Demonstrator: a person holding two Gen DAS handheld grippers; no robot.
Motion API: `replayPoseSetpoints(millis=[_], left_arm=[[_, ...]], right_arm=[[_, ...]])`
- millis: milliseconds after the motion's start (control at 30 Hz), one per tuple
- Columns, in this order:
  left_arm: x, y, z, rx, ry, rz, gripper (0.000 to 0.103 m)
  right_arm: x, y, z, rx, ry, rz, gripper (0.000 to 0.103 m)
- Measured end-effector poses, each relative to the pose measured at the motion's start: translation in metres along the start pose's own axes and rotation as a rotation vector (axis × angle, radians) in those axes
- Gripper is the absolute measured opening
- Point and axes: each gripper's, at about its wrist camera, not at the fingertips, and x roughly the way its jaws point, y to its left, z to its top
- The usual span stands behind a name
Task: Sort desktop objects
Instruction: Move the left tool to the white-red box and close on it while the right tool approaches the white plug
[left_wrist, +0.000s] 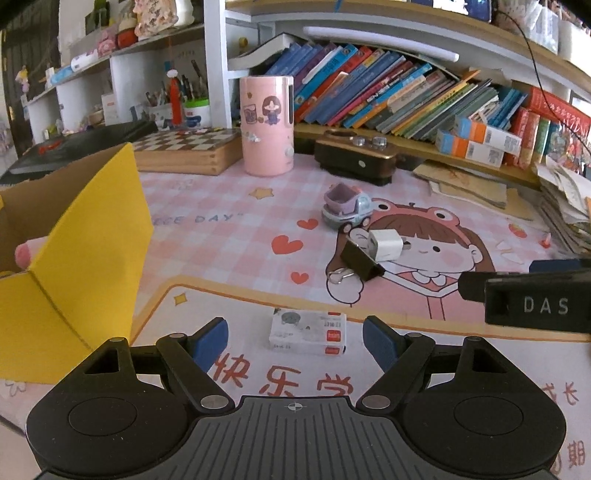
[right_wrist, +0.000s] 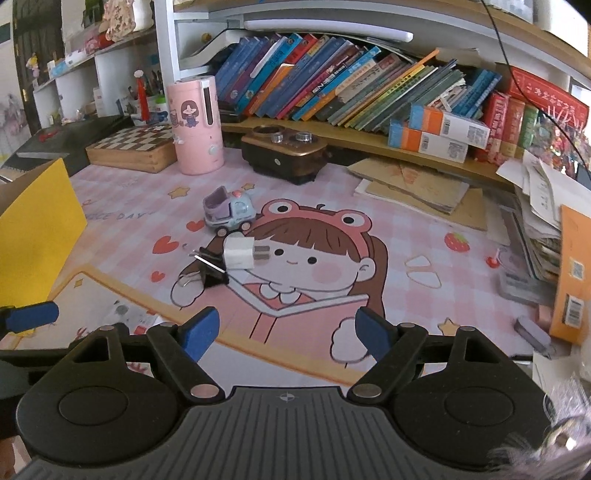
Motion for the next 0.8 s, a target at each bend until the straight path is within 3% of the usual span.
replayPoseSetpoints(millis=[567,767,800], left_arm=[[0.037,-0.006,0.003,0.028,0.024,0.013,0.081],[0.043,-0.006,0.001,0.029,0.055,-0.006,0.063],[0.043,-0.006,0.000,0.029,0.061,-0.014,0.055]], right_arm=[[0.029,-0.002,0.014,-0.035,0.011,0.017,0.080],[0.038,0.001,0.016,-0.042,0.016,0.021,0.080],[0.039,0.001,0.016,-0.044,0.016,0.025,0.080]])
